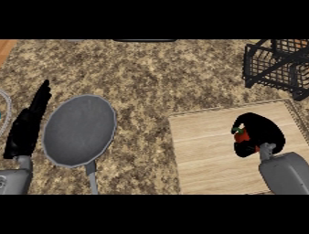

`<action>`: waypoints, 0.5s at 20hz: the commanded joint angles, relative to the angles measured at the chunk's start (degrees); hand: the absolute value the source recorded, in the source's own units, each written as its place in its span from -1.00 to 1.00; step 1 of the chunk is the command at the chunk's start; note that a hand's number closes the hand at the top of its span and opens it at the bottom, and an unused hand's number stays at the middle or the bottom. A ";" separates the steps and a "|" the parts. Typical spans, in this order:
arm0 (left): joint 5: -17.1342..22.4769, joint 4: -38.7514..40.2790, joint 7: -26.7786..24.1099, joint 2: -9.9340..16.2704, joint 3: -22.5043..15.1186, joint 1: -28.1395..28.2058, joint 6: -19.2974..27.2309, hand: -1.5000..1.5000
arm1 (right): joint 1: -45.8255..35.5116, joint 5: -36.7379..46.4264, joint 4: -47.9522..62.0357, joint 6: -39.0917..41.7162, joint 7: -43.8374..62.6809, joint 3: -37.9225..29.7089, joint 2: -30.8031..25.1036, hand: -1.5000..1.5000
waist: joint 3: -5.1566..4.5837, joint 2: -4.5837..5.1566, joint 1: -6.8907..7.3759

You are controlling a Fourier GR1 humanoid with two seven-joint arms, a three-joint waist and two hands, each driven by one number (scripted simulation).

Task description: Pick the bell pepper from the tray and place it in the tiered basket

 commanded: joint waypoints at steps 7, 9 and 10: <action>0.44 0.38 1.93 0.36 1.94 -2.97 -1.79 0.00 | 2.27 -1.13 -2.06 -3.20 -3.50 -4.63 3.45 1.00 | 0.41 0.30 -0.37; -0.09 1.60 -1.11 0.16 2.46 -1.05 -2.15 0.00 | 1.00 -2.06 -3.58 -0.30 -2.45 -6.70 3.27 1.00 | 0.40 0.33 -0.20; 0.92 0.50 -1.10 0.00 2.88 0.55 -1.93 0.00 | 3.66 -3.70 -13.75 1.24 2.67 -6.23 3.60 1.00 | 0.38 0.15 -0.56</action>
